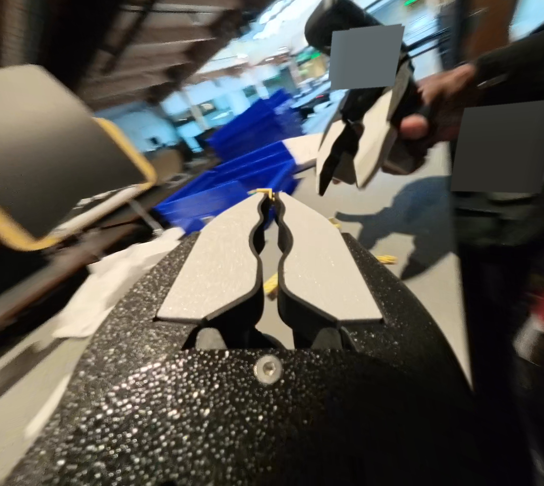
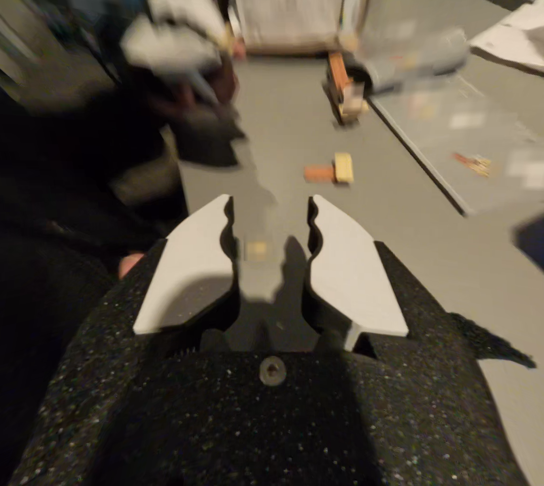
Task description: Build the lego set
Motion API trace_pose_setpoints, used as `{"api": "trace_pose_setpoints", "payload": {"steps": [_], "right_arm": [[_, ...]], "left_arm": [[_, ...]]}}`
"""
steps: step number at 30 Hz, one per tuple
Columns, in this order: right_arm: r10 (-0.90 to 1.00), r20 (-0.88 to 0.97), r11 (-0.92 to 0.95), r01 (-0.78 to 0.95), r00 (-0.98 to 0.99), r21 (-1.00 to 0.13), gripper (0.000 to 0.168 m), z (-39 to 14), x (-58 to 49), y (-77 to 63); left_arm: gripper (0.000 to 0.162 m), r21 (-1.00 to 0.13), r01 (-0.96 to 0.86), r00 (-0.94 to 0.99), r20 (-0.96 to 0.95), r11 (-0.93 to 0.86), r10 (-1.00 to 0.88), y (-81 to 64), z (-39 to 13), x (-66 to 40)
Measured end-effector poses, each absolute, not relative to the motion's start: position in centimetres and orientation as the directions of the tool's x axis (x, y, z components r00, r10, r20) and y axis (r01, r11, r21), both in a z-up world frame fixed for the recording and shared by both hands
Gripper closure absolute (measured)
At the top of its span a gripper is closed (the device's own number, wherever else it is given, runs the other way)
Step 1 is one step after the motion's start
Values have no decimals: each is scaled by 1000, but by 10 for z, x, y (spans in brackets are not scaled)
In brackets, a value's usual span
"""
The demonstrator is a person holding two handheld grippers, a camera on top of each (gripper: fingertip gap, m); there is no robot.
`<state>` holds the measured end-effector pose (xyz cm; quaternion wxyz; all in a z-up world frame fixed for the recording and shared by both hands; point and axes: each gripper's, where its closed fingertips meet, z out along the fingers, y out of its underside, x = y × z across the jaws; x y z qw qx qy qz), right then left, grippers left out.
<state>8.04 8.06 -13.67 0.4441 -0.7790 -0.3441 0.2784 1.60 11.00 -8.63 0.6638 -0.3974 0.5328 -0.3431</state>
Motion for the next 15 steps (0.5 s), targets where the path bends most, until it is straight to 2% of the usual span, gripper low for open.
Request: {"api": "trace_pose_setpoints", "payload": {"steps": [1, 3, 5, 7, 10, 12, 15], "right_arm": [[781, -67, -351, 347, 621, -870, 113, -143, 84, 75], [772, -84, -362, 327, 631, -873, 107, -148, 81, 66], [758, -99, -407, 349, 644, -844, 122, -164, 80, 60], [763, -61, -441, 449, 644, -777, 140, -187, 85, 53], [763, -133, -520, 478, 633, -707, 154, -199, 84, 45], [739, -175, -566, 459, 651, -685, 158, -199, 81, 46], [689, -199, -627, 436, 697, -645, 154, -205, 76, 48]], "left_arm": [[159, -901, 49, 153, -421, 432, -894, 105, -87, 17], [159, -924, 80, 53, -371, 374, -927, 93, -91, 21], [159, -930, 52, -14, -365, 364, -931, 85, -102, 28], [159, -922, -39, -85, -381, 385, -921, 78, -120, 34], [159, -910, -137, -127, -375, 390, -918, 77, -140, 39], [159, -904, -173, -113, -377, 392, -919, 80, -145, 41], [159, -899, -207, -94, -375, 386, -922, 85, -149, 42]]}}
